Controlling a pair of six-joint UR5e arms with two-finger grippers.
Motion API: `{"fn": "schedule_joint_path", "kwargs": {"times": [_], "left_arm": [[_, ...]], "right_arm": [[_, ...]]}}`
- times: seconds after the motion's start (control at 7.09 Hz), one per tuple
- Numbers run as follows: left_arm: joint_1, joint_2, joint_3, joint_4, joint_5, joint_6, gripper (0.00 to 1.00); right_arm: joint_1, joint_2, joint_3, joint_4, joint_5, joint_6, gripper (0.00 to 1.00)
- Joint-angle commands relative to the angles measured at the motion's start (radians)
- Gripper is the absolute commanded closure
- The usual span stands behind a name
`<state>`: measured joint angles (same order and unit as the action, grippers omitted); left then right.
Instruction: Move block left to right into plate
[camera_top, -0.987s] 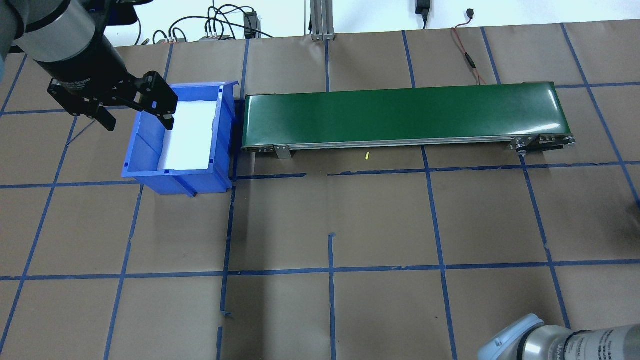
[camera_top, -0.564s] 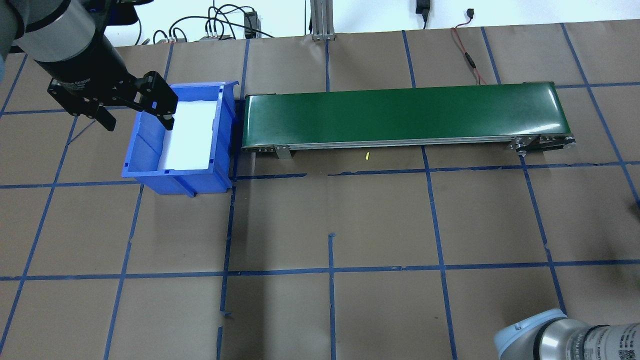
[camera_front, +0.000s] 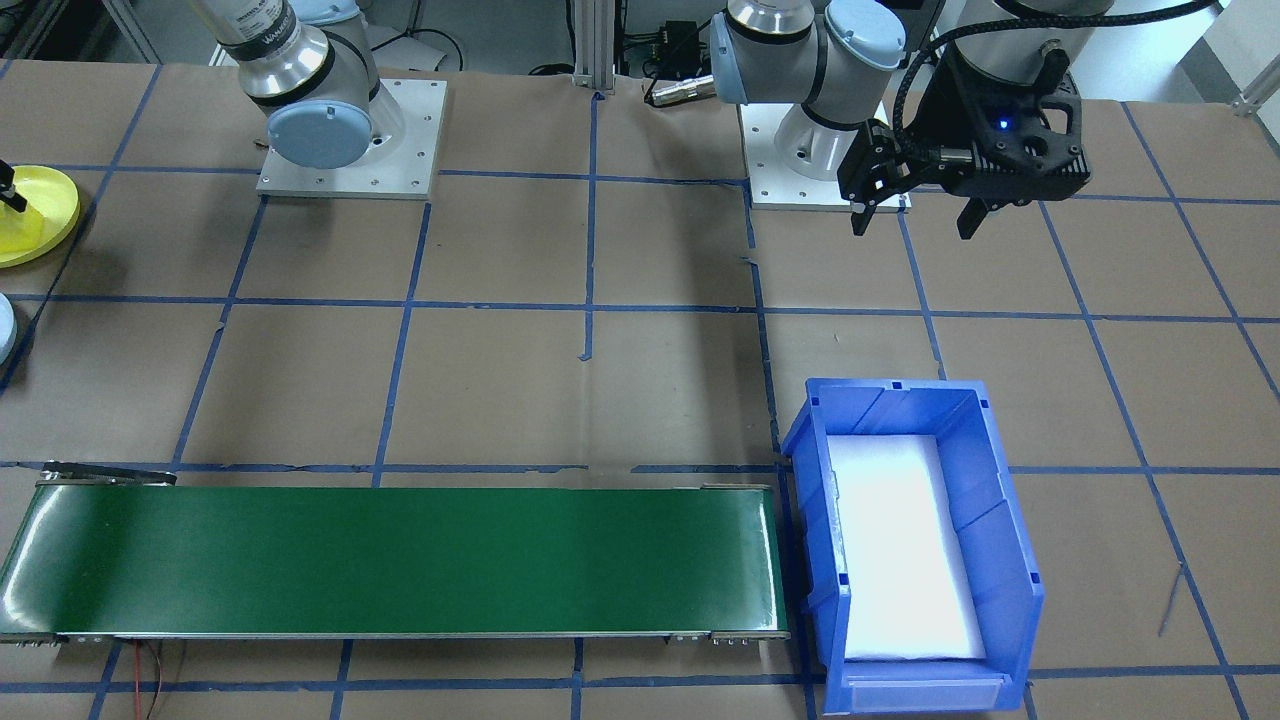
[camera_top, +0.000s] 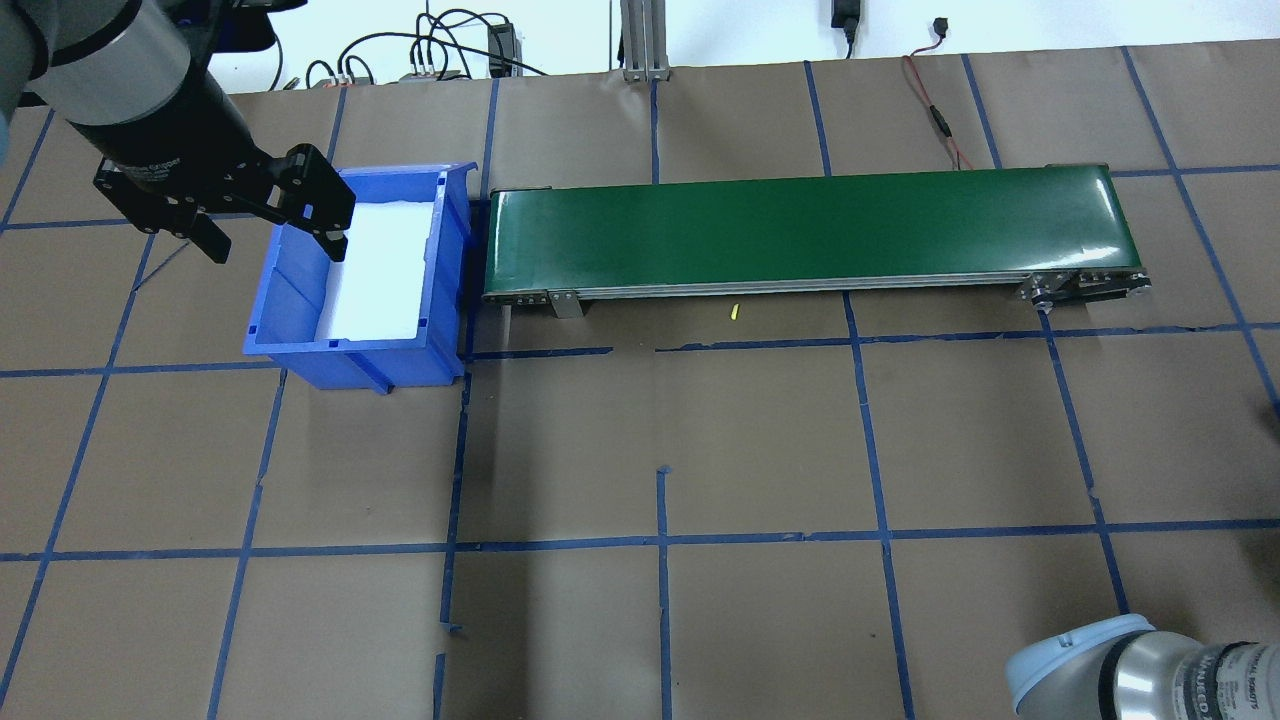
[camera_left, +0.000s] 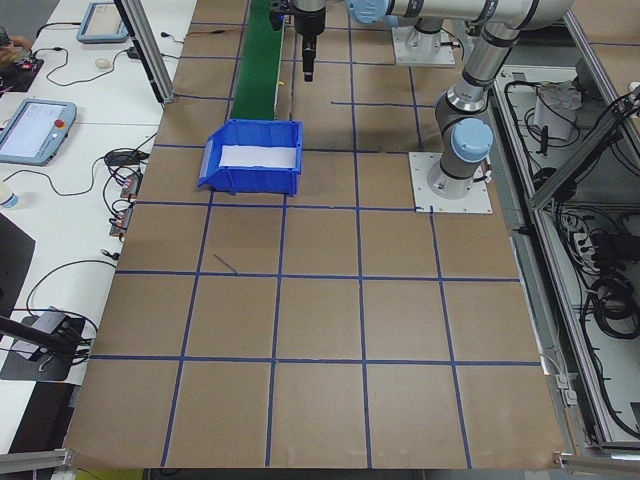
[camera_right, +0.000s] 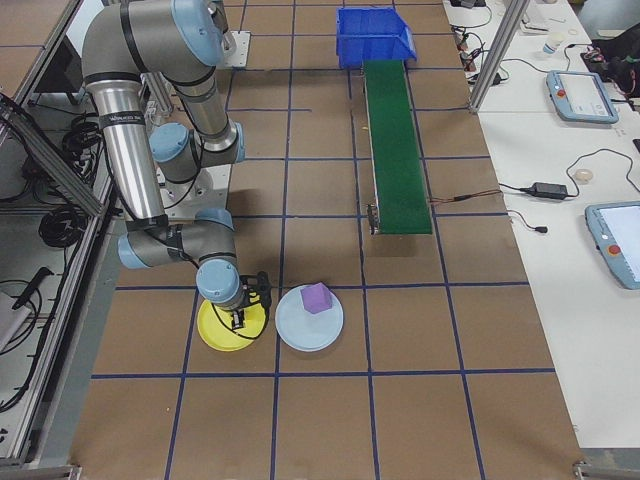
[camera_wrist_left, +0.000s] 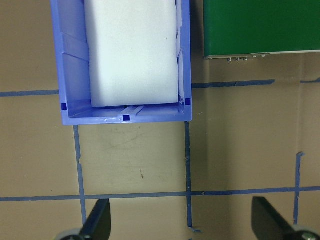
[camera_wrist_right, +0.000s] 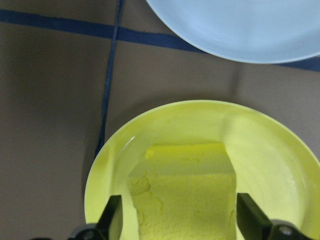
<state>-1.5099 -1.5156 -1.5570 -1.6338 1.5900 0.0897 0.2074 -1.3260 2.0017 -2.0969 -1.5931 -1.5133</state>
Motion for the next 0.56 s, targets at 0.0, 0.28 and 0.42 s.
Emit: {"fn": "schedule_joint_path", "kwargs": {"times": [0.0, 0.28, 0.42], "left_arm": [[0.0, 0.0, 0.0, 0.0, -0.001, -0.001, 0.0], [-0.001, 0.0, 0.0, -0.001, -0.001, -0.001, 0.0], [0.0, 0.0, 0.0, -0.003, 0.002, -0.001, 0.0]], "right_arm": [[0.134, -0.105, -0.017, 0.043, -0.005, 0.151, 0.0], [0.44, -0.13, -0.047, 0.162, 0.011, 0.481, 0.0], [0.628, -0.13, -0.057, 0.155, 0.019, 0.648, 0.0]]}}
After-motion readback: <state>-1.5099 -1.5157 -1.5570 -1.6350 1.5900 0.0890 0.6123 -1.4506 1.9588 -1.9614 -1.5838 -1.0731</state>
